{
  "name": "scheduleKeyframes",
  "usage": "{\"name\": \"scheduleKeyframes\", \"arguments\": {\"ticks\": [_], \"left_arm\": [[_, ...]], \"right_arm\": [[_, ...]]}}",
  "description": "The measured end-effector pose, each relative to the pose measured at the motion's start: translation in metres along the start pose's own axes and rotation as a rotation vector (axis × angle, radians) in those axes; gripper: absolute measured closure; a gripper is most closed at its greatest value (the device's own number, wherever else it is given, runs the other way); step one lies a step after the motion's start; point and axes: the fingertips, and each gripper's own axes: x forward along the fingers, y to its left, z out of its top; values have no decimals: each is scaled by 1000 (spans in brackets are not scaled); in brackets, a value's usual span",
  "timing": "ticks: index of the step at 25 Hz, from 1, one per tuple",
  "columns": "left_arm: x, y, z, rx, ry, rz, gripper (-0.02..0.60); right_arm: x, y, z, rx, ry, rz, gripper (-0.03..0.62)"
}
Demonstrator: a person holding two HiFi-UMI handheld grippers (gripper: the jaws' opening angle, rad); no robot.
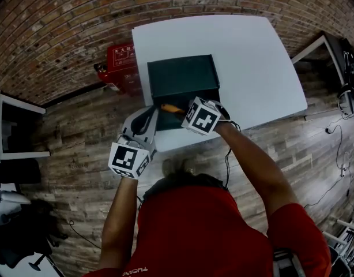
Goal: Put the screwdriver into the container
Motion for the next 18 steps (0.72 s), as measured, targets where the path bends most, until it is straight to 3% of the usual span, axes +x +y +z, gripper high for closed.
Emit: {"name": "scheduleKeyframes", "arguments": {"ticks": [9,18], "left_arm": [[1,-11,1,-1,-3,-28,566],[-1,-25,18,5,-33,-68,566]], "right_arm": [[-31,-1,17,34,-118,-37,491],[-114,10,65,65,-534,-116,539]]}}
